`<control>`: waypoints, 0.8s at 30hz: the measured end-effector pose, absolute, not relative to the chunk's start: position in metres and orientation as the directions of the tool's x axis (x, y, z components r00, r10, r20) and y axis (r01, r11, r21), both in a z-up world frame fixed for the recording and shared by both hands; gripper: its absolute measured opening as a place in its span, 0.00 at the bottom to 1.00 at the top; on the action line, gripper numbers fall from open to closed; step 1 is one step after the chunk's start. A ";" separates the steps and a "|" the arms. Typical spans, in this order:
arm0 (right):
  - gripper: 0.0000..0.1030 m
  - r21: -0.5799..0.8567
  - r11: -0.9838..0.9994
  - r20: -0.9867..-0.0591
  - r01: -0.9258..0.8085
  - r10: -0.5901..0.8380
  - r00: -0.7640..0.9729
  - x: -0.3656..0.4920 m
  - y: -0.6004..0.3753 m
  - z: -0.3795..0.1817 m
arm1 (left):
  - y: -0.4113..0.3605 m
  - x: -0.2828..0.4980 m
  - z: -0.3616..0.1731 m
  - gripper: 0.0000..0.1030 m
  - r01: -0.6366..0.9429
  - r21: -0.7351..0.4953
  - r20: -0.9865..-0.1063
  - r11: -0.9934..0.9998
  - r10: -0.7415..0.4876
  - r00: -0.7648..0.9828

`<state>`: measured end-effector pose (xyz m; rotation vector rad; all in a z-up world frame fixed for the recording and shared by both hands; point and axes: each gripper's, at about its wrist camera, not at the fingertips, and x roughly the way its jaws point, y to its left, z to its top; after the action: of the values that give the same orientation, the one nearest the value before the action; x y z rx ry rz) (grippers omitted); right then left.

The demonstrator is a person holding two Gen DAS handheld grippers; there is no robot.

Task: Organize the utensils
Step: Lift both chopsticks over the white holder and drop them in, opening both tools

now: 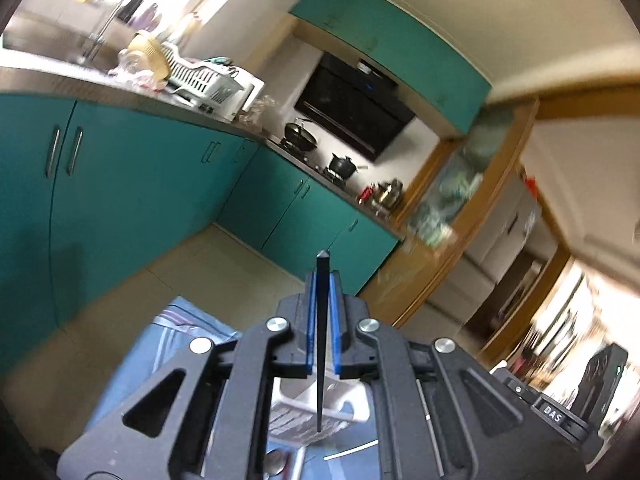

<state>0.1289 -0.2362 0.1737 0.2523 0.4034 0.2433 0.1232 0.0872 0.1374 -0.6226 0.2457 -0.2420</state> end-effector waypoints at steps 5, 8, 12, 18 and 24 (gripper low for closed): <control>0.06 0.301 0.943 -0.235 -0.139 0.215 0.948 0.142 -0.240 0.203 | 0.094 0.142 0.138 0.06 0.081 -0.640 -0.115 0.764 -0.199 0.973; 0.06 0.282 0.956 -0.204 -0.085 0.146 0.968 0.152 -0.236 0.200 | 0.088 0.160 0.131 0.06 0.036 -0.619 -0.143 0.784 -0.158 0.977; 0.06 0.272 0.961 -0.249 -0.056 0.126 0.960 0.178 -0.227 0.169 | 0.072 0.178 0.109 0.06 -0.005 -0.567 -0.210 0.824 -0.138 0.968; 0.06 0.235 0.971 -0.299 -0.041 0.112 0.948 0.186 -0.221 0.128 | 0.055 0.188 0.088 0.06 -0.017 -0.523 -0.275 0.852 -0.150 0.950; 0.22 0.202 0.979 -0.324 -0.014 0.081 0.943 0.182 -0.220 0.117 | 0.049 0.181 0.087 0.18 0.001 -0.484 -0.270 0.875 -0.151 0.951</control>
<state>0.1817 -0.2201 0.1167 0.1994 0.3378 0.0486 0.1810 0.0490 0.0869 -0.5010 0.3072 -0.0808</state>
